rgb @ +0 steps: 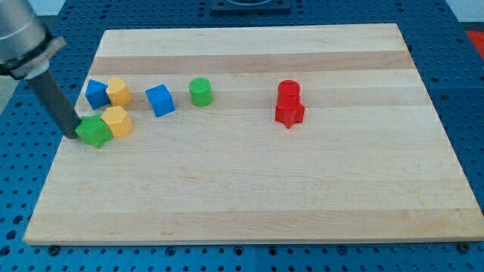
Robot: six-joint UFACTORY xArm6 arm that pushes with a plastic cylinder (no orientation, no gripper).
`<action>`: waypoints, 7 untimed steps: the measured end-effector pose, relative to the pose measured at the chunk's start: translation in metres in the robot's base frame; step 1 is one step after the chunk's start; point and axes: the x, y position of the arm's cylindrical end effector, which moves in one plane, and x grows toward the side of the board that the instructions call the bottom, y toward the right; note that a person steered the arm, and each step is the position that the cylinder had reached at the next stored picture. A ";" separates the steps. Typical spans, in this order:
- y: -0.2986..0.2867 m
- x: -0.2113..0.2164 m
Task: Separate the green star from yellow hexagon
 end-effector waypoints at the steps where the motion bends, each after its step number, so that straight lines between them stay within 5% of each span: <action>1: 0.035 0.025; 4: -0.040 -0.002; 7: 0.089 0.002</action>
